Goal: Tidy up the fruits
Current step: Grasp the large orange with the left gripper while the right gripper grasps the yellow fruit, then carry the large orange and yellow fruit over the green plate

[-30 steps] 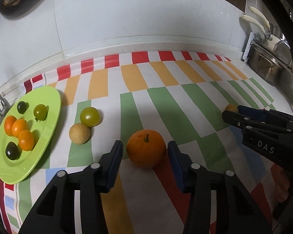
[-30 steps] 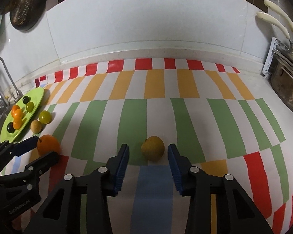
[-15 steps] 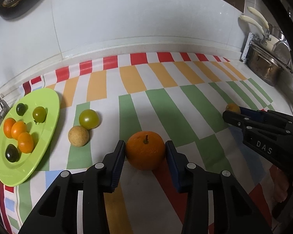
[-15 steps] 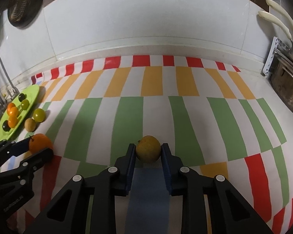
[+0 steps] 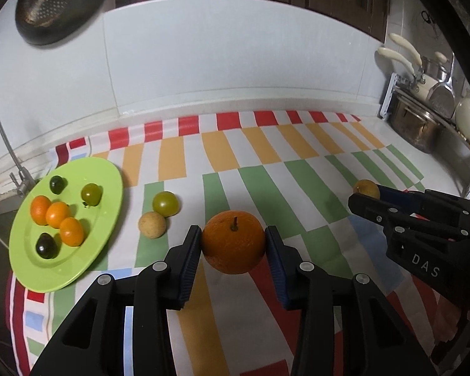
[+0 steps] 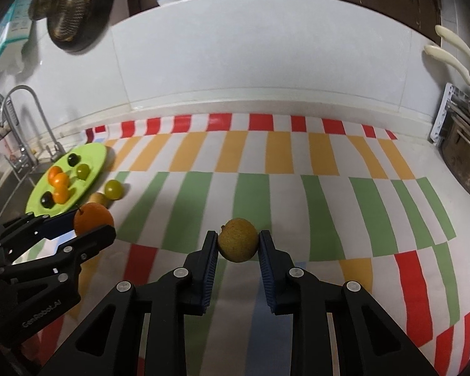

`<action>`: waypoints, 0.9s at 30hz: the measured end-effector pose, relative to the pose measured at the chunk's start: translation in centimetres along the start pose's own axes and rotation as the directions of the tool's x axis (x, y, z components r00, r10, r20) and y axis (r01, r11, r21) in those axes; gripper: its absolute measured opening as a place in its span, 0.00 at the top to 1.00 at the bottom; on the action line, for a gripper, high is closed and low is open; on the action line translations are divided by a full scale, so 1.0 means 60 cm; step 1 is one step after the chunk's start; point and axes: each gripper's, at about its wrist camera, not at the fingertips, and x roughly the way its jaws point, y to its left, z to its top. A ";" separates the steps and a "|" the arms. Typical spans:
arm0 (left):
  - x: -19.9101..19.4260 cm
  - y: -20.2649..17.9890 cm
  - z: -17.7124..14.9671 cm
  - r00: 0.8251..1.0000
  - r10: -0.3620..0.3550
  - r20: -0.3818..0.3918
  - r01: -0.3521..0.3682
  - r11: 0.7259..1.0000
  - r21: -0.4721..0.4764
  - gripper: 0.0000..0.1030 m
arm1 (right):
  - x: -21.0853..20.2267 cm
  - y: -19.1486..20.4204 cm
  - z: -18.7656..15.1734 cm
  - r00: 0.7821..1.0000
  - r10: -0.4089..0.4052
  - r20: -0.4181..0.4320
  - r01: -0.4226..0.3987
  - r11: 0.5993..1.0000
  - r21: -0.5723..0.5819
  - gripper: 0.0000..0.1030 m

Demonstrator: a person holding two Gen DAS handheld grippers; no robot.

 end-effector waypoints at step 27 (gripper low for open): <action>-0.158 0.034 -0.043 0.992 0.022 0.122 -0.019 1.000 -0.022 0.61 | -0.137 0.096 -0.029 0.992 0.065 0.111 -0.060 0.997 -0.055 0.73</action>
